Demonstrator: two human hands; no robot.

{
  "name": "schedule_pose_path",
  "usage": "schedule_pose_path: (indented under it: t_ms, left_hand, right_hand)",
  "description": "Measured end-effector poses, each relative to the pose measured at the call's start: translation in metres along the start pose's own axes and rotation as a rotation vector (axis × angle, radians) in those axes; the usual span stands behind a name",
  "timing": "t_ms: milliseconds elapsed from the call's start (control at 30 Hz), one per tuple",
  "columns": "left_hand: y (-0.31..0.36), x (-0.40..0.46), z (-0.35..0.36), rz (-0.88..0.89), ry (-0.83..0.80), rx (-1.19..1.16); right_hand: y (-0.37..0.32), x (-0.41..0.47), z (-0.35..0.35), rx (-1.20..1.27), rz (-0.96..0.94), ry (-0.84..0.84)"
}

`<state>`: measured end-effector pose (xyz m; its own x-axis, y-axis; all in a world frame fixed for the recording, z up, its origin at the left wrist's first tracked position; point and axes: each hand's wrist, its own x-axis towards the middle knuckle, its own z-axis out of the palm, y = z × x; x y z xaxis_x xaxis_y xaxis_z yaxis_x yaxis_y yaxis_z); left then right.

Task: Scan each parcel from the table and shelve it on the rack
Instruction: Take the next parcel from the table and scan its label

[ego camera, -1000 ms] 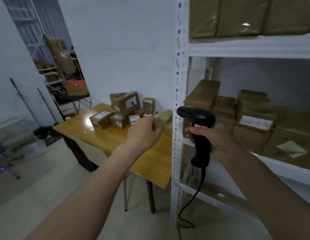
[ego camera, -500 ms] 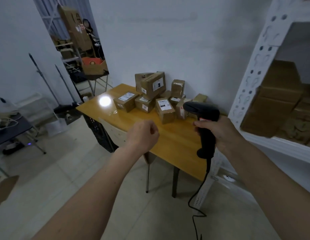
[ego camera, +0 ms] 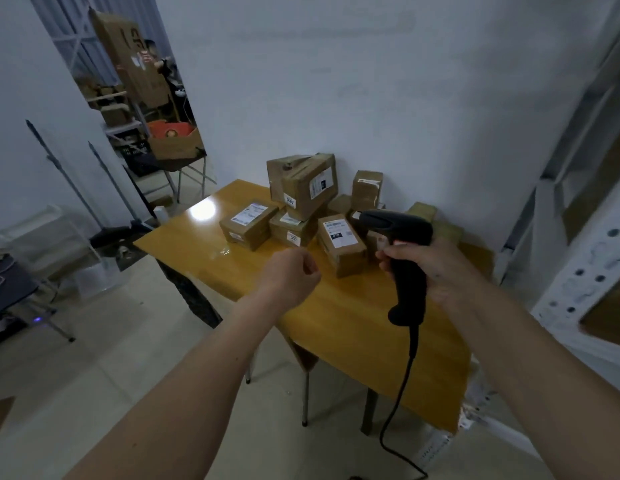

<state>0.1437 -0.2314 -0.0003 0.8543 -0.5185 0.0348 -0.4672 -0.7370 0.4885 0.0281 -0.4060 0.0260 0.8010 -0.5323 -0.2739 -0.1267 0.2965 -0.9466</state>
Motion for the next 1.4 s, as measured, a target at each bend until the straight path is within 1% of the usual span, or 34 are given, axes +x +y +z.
schedule_pose_path:
  t_ms: [67, 233, 333, 467, 633, 800, 933, 1033, 1100, 1167, 1267, 1400]
  left_hand:
    - [0.001, 0.034, 0.005, 0.032, -0.045, 0.023]
    - [-0.017, 0.105, 0.023, 0.052, -0.092, 0.046]
    - [-0.039, 0.135, 0.035, 0.028, -0.137, 0.081]
    - [-0.059, 0.178, 0.042, -0.004, -0.194, 0.067]
    - [-0.078, 0.241, 0.053, -0.03, -0.289, 0.057]
    - [-0.095, 0.309, 0.068, -0.028, -0.443, 0.039]
    - [-0.105, 0.354, 0.081, -0.016, -0.494, -0.005]
    - [-0.111, 0.382, 0.096, -0.003, -0.522, -0.025]
    - [-0.113, 0.399, 0.109, 0.002, -0.563, -0.03]
    - [-0.113, 0.409, 0.119, 0.0, -0.601, -0.048]
    - [-0.115, 0.427, 0.141, -0.033, -0.644, -0.109]
    - [-0.117, 0.443, 0.162, -0.142, -0.67, -0.236]
  right_hand:
    - [-0.007, 0.026, 0.003, 0.01, 0.018, 0.017]
    - [-0.022, 0.092, 0.019, 0.047, 0.079, 0.065]
    - [-0.028, 0.124, 0.031, 0.046, 0.111, 0.078]
    - [-0.037, 0.159, 0.045, 0.019, 0.155, 0.075]
    - [-0.041, 0.206, 0.056, -0.001, 0.161, 0.132]
    - [-0.029, 0.263, 0.075, -0.074, 0.182, 0.253]
    - [-0.009, 0.308, 0.09, -0.104, 0.259, 0.328]
    - [0.01, 0.338, 0.096, -0.153, 0.308, 0.436]
    - [0.021, 0.356, 0.097, -0.138, 0.342, 0.492]
    - [0.029, 0.367, 0.098, -0.132, 0.362, 0.513]
    - [0.043, 0.384, 0.093, -0.129, 0.38, 0.564]
    - [0.063, 0.393, 0.083, -0.099, 0.402, 0.637]
